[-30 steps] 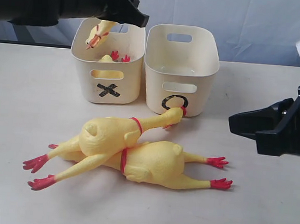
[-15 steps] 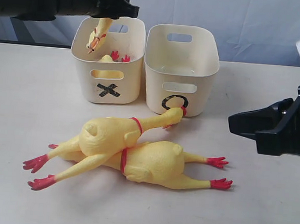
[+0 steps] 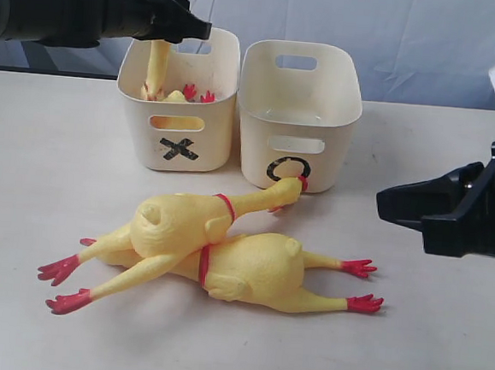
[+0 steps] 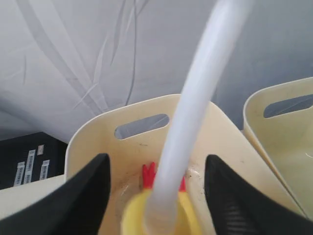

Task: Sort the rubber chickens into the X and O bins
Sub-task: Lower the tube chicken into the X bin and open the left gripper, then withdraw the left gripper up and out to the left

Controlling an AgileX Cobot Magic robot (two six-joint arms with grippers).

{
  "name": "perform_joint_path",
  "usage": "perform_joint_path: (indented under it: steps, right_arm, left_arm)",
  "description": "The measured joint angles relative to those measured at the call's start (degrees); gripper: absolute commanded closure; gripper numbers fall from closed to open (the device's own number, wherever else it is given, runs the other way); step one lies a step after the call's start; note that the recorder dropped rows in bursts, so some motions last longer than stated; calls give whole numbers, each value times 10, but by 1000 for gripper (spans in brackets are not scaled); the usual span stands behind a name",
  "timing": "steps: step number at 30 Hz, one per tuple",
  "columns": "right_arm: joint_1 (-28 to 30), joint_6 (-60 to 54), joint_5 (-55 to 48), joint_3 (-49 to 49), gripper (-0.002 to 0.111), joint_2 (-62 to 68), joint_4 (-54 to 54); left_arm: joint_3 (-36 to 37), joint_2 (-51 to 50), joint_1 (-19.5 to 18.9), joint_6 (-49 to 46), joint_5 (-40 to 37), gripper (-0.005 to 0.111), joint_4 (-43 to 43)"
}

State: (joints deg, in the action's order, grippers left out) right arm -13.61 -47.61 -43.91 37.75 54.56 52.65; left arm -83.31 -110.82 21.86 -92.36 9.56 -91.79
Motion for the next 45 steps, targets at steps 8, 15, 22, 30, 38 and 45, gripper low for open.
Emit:
perform_joint_path:
  steps: [8,15,22,30,38,45]
  right_arm:
    - [0,0,0,0,109,0,0]
    - [0,0,0,0,109,0,0]
    - [0,0,0,0,109,0,0]
    - [0,0,0,0,109,0,0]
    - [0,0,0,0,109,0,0]
    - [0,0,0,0,109,0,-5]
  left_arm:
    - [0,0,0,0,13,40,-15]
    - [0,0,0,0,19,40,-15]
    - [7,17,0,-16,24,44,-15]
    - [39,80,0,-131,96,89,-69]
    - [117,166,0,-193,151,107,-75]
    - [228,230,0,-220,220,107,-76]
